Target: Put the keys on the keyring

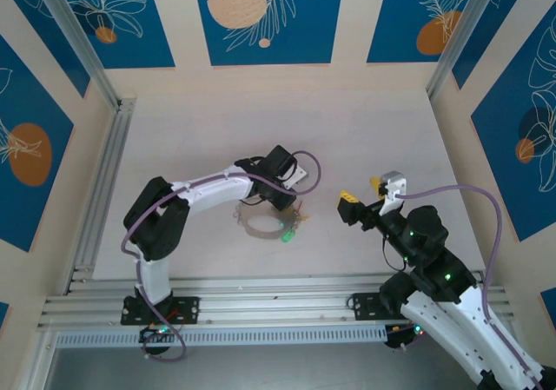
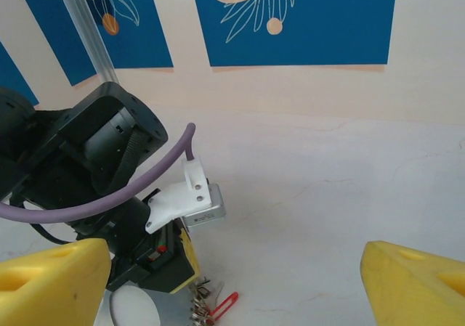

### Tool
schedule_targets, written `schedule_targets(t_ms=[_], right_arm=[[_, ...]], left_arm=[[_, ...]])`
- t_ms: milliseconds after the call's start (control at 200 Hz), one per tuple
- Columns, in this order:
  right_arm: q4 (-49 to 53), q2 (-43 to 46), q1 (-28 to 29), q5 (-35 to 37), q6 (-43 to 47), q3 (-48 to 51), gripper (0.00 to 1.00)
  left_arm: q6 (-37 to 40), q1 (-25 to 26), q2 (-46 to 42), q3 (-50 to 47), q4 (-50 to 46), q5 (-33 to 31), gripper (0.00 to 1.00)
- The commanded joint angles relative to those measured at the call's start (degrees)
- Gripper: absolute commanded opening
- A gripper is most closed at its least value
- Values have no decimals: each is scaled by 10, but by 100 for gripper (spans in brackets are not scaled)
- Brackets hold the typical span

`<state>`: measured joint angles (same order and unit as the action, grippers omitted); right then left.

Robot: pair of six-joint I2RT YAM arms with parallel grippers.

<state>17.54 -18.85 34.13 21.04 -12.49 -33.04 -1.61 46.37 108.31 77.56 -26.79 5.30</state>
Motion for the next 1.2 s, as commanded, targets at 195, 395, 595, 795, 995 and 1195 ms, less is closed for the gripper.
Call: schedule_targets(t_ms=[195, 395, 595, 795, 995, 1195], right_arm=[[-21, -25, -26, 31, -20, 13, 99], [-20, -96, -72, 1, -17, -3, 99], [-108, -124, -144, -13, -37, 44, 99], [-162, -162, -229, -35, -53, 77, 99], [-220, -237, -248, 126, -93, 88, 99], [-429, -231, -254, 54, 5, 200, 99]], left_arm=[[-23, -11, -40, -27, 19, 20, 53], [-22, -13, -182, -95, 40, -17, 70], [-53, -48, -399, -258, 122, -153, 100], [-89, -125, -538, -371, 135, -322, 100], [-18, -157, -558, -438, 259, -398, 100], [30, -181, -555, -476, 353, -359, 100]])
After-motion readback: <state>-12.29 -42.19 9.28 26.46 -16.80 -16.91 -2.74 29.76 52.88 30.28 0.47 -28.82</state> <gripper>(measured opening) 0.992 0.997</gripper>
